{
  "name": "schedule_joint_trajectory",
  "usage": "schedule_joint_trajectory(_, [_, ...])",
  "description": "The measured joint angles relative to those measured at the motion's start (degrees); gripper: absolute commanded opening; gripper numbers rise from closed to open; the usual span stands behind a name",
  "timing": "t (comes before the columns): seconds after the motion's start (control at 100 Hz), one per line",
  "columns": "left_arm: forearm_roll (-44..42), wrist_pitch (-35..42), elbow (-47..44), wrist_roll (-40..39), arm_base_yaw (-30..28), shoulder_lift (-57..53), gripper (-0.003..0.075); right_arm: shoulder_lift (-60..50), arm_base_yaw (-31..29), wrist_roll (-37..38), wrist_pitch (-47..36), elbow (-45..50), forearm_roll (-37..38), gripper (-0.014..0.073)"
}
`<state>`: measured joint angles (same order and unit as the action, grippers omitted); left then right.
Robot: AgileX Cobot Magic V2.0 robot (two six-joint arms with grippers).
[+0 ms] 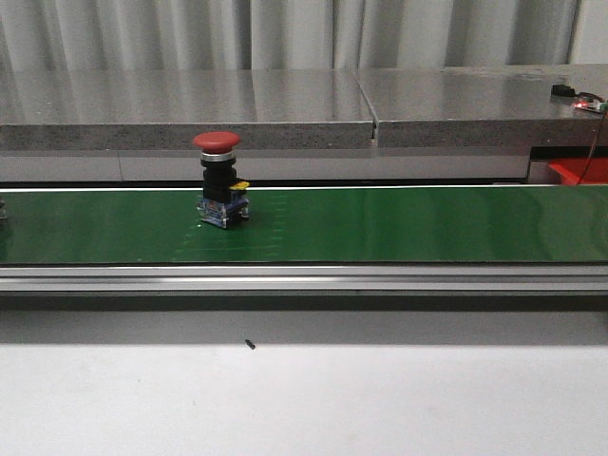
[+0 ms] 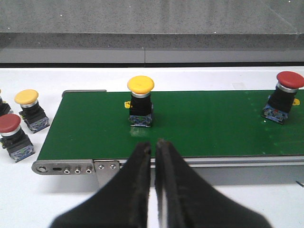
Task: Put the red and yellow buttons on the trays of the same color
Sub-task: 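Lower the yellow button onto the conveyor and open the left gripper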
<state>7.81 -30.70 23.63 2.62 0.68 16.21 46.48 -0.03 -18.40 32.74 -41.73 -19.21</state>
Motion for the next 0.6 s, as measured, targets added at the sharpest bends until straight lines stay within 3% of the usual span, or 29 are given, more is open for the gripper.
schedule_joint_trajectory(0.18, [0.00,0.00,0.00,0.09,0.00,0.00,-0.0020,0.00,0.00,0.00,0.25,0.00,0.00,-0.0097])
schedule_joint_trajectory(0.25, [0.00,0.00,0.00,0.09,0.00,0.00,-0.0020,0.00,0.00,0.00,0.80,0.00,0.00,-0.0032])
schedule_joint_trajectory(0.32, [0.00,0.00,0.00,0.09,0.00,0.00,-0.0020,0.00,0.00,0.00,1.98,0.00,0.00,0.0100])
schedule_joint_trajectory(0.49, [0.00,0.00,0.00,0.09,0.00,0.00,-0.0020,0.00,0.00,0.00,4.24,0.00,-2.83,0.0547])
schedule_joint_trajectory(0.55, [0.00,0.00,0.00,0.09,0.00,0.00,-0.0020,0.00,0.00,0.00,4.49,0.00,-4.69,0.0623])
schedule_joint_trajectory(0.6, [0.00,0.00,0.00,0.09,0.00,0.00,-0.0020,0.00,0.00,0.00,4.61,0.00,-5.98,0.0615])
